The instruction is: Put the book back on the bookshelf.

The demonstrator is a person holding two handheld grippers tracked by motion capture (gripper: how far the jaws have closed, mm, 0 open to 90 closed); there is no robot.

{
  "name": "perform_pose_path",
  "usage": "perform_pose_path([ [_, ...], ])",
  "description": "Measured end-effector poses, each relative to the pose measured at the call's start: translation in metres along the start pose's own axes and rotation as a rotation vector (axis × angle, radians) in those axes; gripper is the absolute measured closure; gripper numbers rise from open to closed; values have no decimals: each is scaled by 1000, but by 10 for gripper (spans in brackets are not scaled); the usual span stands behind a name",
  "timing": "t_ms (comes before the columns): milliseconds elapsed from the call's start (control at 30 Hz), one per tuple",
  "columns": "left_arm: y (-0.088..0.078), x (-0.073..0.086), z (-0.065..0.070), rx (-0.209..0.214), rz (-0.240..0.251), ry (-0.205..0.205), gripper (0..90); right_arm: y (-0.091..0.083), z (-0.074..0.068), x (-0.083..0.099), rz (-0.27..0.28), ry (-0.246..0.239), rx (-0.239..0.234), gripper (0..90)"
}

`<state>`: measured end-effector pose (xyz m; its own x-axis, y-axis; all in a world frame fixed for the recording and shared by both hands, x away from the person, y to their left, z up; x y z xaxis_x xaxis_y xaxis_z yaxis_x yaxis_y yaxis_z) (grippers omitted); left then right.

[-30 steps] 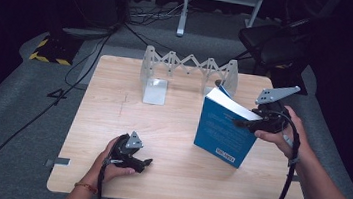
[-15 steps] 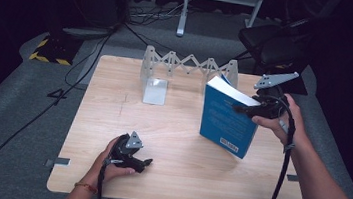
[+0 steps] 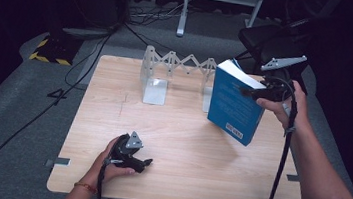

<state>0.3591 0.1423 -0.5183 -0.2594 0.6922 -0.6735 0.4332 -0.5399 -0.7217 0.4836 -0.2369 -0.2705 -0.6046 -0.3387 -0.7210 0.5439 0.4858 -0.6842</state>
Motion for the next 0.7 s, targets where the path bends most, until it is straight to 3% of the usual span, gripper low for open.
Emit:
perform_pose_path([
  [433,0,0,0,-2,0,5,176,20,15,-17,24,90,51,612],
  [700,-1,1,1,-1,1,4,176,31,23,-30,33,119,91,612],
])
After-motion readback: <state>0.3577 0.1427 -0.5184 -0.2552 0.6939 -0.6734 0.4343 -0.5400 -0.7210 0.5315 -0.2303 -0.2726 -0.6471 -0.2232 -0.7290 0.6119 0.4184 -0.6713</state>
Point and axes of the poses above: each handheld gripper's, and its own axes: y roughly forward along the jaws, x roughly out of its underside, z roughly to its right, the point moved 2 cm from there along y, roughly forward along the jaws, and after that the axes turned 15 degrees about y, right-handed, at the moved point
